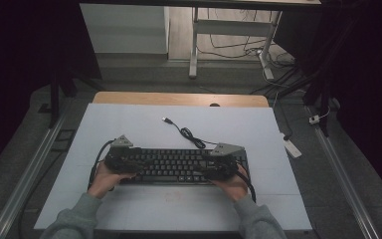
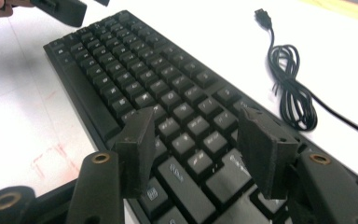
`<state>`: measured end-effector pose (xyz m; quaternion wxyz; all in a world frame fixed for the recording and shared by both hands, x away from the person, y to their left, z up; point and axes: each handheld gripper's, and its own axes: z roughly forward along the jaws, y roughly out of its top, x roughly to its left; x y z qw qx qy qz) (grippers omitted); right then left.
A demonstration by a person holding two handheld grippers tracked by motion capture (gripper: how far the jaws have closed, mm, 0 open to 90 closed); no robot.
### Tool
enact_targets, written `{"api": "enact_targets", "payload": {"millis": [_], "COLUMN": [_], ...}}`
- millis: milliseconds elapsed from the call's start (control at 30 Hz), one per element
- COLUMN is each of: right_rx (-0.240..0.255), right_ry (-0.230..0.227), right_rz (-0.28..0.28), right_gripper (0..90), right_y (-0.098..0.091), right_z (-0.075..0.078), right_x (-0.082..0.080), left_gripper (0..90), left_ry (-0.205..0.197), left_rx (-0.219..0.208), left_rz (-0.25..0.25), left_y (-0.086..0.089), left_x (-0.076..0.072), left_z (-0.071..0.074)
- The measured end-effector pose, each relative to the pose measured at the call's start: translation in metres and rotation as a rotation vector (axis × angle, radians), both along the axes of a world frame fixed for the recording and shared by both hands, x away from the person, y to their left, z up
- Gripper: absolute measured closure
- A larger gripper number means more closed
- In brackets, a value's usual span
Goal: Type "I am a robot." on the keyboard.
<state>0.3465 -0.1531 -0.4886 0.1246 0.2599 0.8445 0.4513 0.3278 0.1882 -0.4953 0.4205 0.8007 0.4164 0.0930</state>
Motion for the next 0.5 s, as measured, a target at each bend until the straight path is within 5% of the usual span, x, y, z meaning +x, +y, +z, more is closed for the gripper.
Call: {"api": "enact_targets", "payload": {"millis": [133, 500], "right_rx": [0.001, -0.016], "right_ry": [-0.010, 0.028], "right_rz": [0.006, 0.058], "right_gripper": [50.1, 77.9], "right_y": [0.007, 0.020], "right_z": [0.003, -0.001], "right_x": [0.002, 0.011], "left_gripper": [27.6, 27.1], "left_ry": [0.003, 0.005], "left_rx": [0.000, 0.001], "left_rz": [0.000, -0.002], "left_y": [0.000, -0.001], "left_x": [0.000, 0.000], "left_z": [0.000, 0.000]}}
